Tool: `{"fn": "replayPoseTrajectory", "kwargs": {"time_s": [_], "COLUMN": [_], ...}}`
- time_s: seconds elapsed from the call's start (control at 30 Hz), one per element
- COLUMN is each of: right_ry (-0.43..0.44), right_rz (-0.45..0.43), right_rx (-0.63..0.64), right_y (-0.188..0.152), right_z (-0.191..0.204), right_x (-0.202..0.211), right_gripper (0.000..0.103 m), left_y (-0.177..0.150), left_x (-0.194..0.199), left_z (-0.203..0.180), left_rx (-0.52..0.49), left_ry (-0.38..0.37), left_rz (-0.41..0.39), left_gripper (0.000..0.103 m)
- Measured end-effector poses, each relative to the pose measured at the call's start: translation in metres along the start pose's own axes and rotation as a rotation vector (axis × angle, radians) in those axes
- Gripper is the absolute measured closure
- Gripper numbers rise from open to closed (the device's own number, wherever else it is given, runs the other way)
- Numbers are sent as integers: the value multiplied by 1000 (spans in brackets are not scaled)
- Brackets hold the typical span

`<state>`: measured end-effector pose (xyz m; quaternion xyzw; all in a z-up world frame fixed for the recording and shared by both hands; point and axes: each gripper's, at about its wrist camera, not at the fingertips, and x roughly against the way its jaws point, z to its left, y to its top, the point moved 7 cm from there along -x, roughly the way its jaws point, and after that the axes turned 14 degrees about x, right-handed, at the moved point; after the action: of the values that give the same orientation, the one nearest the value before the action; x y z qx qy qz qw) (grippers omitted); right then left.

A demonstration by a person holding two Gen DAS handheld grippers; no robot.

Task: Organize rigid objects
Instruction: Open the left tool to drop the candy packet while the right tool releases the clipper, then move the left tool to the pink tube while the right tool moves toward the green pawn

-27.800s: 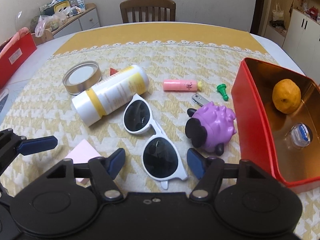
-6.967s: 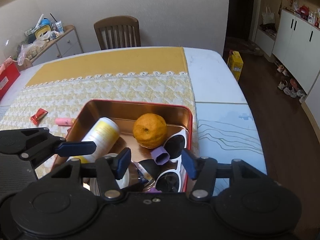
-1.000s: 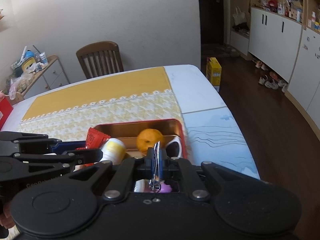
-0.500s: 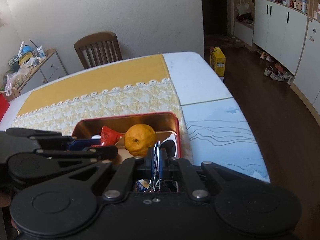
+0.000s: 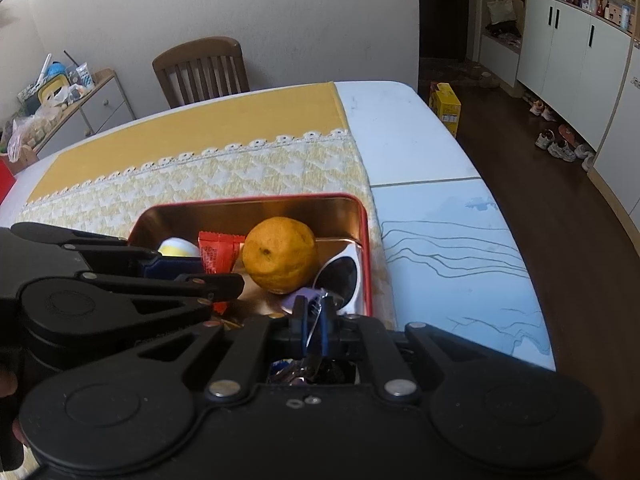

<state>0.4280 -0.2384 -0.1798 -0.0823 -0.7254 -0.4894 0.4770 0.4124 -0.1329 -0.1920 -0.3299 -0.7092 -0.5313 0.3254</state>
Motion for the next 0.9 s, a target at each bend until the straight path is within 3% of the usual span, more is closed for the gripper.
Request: {"fn": "replayPoseTrajectory", "kwargs": {"time_s": [0.47, 0.67, 0.83, 0.9], "right_ry": [19, 2, -11, -21], "right_rz": [-2, -18, -31, -37], "right_rx": [-7, -33, -49, -55], "right_y": [-5, -8, -9, -10], "right_z": [5, 3, 5, 5], "right_x": [10, 22, 34, 39], "right_gripper": [80, 74, 68, 66], "left_y": [-7, -10, -11, -11], "left_x": [11, 26, 45, 53], "left_z": [-1, -3, 2, 4], "left_rx": [9, 9, 34, 36], "left_ry": [-29, -68, -94, -105], "left_rz": [5, -11, -42, -56], "left_gripper": [79, 71, 54, 53]}}
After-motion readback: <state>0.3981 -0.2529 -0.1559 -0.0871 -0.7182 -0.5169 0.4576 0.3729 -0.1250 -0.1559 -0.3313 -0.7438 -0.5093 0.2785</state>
